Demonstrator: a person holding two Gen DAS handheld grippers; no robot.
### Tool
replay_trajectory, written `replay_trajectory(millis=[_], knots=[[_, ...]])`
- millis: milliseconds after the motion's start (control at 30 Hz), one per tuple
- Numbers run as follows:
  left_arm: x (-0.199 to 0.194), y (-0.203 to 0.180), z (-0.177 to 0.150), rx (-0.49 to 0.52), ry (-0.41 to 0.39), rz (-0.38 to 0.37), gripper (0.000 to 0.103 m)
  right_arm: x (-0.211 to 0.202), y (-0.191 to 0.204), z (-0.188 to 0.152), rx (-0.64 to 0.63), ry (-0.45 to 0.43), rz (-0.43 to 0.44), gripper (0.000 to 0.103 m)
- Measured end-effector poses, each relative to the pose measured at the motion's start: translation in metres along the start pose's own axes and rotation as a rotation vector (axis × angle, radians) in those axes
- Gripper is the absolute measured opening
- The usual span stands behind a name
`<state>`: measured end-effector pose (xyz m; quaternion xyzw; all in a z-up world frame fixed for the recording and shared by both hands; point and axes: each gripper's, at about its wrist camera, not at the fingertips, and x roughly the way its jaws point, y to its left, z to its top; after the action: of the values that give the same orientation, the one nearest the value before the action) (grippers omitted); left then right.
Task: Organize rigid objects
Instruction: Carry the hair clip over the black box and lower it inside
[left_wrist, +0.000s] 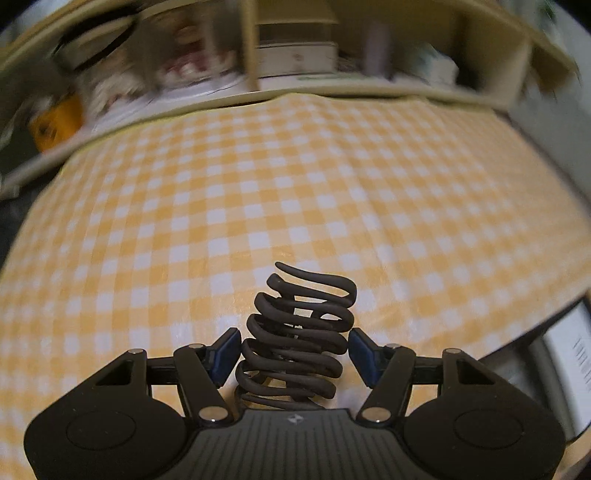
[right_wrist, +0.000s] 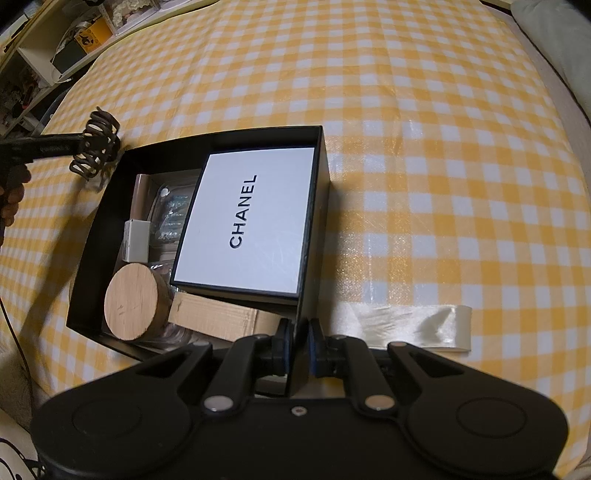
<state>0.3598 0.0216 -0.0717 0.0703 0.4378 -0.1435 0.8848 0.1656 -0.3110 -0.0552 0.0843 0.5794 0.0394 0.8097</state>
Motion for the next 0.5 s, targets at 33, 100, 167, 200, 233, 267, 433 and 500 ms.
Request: replay_trajectory(millis=[33, 100, 167, 200, 233, 267, 433, 500], knots=[[-0.004, 0.003, 0.000, -0.039, -0.001, -0.016, 0.064, 0.001, 0.000, 0.000, 0.000, 0.000, 0.000, 0.010], [-0.013, 0.006, -0.003, -0.097, -0.003, -0.037, 0.064, 0.001, 0.001, -0.001, -0.001, 0.000, 0.000, 0.010], [-0.021, 0.007, -0.007, -0.136, -0.006, -0.039, 0.064, 0.002, 0.000, 0.000, 0.001, 0.000, 0.001, 0.010], [-0.027, 0.005, -0.009, -0.154, -0.009, -0.038, 0.064, 0.002, 0.001, 0.000, 0.000, -0.001, 0.001, 0.010], [-0.034, 0.004, -0.011, -0.177, -0.014, -0.044, 0.064, 0.002, 0.001, 0.000, -0.001, -0.001, 0.000, 0.010], [-0.040, 0.004, -0.012, -0.202, -0.018, -0.055, 0.064, 0.002, 0.002, 0.000, -0.001, -0.001, 0.000, 0.010], [-0.079, -0.010, -0.019, -0.340, -0.062, -0.167, 0.064, 0.003, 0.003, 0.000, 0.000, 0.000, -0.001, 0.010], [-0.090, -0.024, -0.023, -0.379, -0.067, -0.220, 0.064, 0.003, 0.003, 0.000, -0.001, -0.001, -0.002, 0.010]])
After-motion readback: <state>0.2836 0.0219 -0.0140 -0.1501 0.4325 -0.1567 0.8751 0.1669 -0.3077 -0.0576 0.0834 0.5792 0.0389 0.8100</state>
